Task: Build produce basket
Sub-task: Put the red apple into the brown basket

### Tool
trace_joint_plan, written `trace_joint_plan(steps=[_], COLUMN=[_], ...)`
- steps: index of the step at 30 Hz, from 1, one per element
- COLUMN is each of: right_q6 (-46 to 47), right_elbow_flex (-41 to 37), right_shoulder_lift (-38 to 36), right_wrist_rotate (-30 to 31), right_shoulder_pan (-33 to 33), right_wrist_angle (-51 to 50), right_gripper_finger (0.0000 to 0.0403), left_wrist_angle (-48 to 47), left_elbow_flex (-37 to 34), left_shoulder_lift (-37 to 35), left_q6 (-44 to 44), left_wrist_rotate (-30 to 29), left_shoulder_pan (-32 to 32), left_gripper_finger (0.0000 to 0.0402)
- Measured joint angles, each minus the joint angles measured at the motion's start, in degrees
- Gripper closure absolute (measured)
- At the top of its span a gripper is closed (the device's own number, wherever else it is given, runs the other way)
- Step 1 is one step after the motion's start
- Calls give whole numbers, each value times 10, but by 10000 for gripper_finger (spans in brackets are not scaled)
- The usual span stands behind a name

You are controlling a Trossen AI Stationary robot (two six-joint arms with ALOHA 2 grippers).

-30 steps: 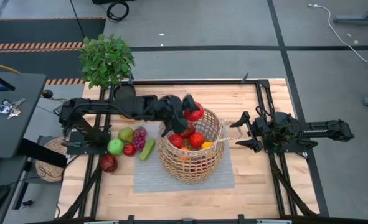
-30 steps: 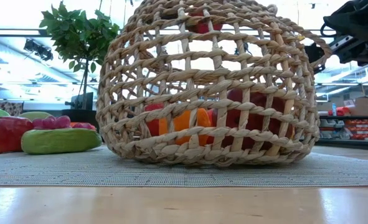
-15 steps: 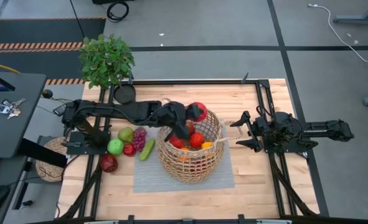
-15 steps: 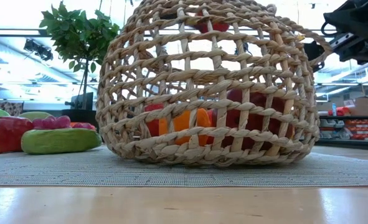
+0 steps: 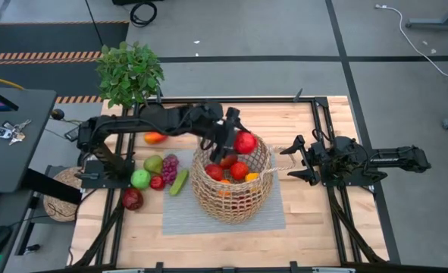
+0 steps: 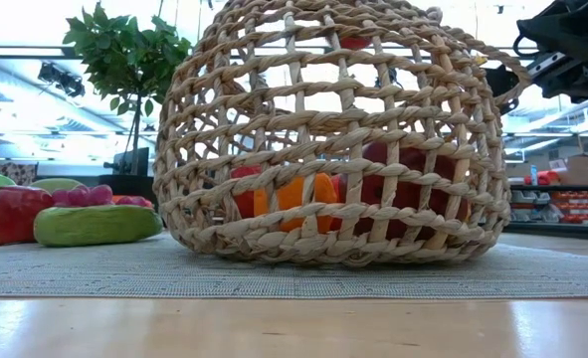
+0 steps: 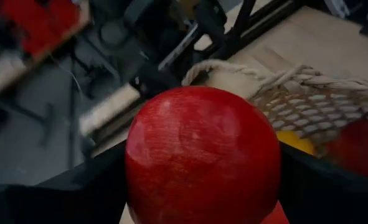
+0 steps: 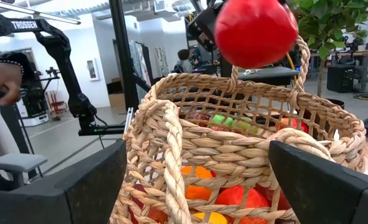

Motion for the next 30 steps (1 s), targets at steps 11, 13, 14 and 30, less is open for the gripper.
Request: trace_joint_plan(steps=[11, 13, 14, 30], right_q6=[0, 0, 0, 0], right_elbow_flex=[0, 0, 0, 0], right_shoulder_lift=[0, 0, 0, 0], right_wrist_rotate=[0, 0, 0, 0], right_shoulder_pan=[0, 0, 0, 0], right_wrist_angle=[0, 0, 0, 1], right_gripper_finger=[9, 9, 9, 9], left_wrist_angle=[-42, -51, -55, -31], left_elbow_flex=[0, 3, 6, 8], left_shoulder_lift=[1, 1, 1, 7], left_q6=[-265, -288, -296, -629], left_wrist_rotate=[-62, -77, -84, -106], left_shoulder_pan=[11, 9, 9, 10], left_gripper_finger=[69, 69, 69, 69])
